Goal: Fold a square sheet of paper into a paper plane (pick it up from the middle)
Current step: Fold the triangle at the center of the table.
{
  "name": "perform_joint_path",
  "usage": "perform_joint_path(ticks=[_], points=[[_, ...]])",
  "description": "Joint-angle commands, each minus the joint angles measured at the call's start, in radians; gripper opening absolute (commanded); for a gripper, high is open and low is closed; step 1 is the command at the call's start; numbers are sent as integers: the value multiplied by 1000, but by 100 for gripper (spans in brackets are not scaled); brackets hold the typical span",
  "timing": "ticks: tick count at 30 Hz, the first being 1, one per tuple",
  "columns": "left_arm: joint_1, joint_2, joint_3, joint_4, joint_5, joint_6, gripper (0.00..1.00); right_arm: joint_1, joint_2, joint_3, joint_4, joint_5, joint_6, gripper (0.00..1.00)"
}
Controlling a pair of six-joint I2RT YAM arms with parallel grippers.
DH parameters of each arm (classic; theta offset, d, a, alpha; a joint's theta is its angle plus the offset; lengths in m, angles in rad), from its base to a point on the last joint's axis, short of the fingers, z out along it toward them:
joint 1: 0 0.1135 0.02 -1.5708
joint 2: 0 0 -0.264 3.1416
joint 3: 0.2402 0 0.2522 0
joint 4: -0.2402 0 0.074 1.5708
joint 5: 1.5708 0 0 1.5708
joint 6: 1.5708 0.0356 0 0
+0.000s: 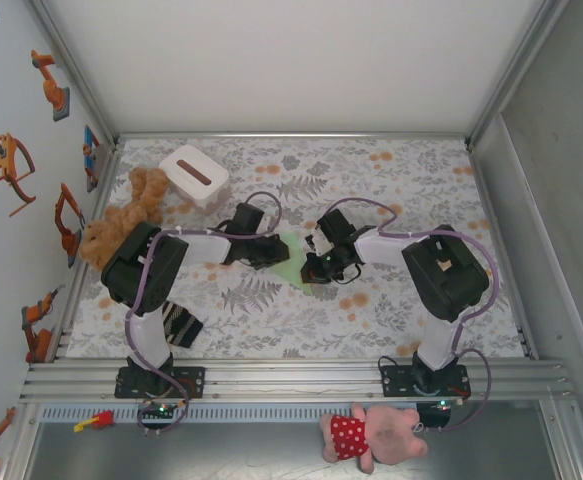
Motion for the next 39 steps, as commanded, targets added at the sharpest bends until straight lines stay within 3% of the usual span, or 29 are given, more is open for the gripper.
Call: perform_joint_path(ticks=[1,8,16,21,25,32,39], points=[[63,36,55,-87,-18,79,13,-16,106,-97,-239,211,-28,0],[168,93,177,-234,-50,127,13,-18,99,-105,-237,214,-25,0],[203,61,223,-331,-94,176,13,-18,85,-99,-231,211,-17,0],[157,-101,193,-321,-63,181,13,-18,69,-96,-235,208,-13,0],[83,-149,126,-225,-32,109,14,-19,73,-96,-236,208,-12,0],[-33,-74,98,-158,8,29,14,-20,79,-100,-233,207,-11,0],[-27,52,180,-234,20,50,14,-19,91,-106,-223,202,-9,0]])
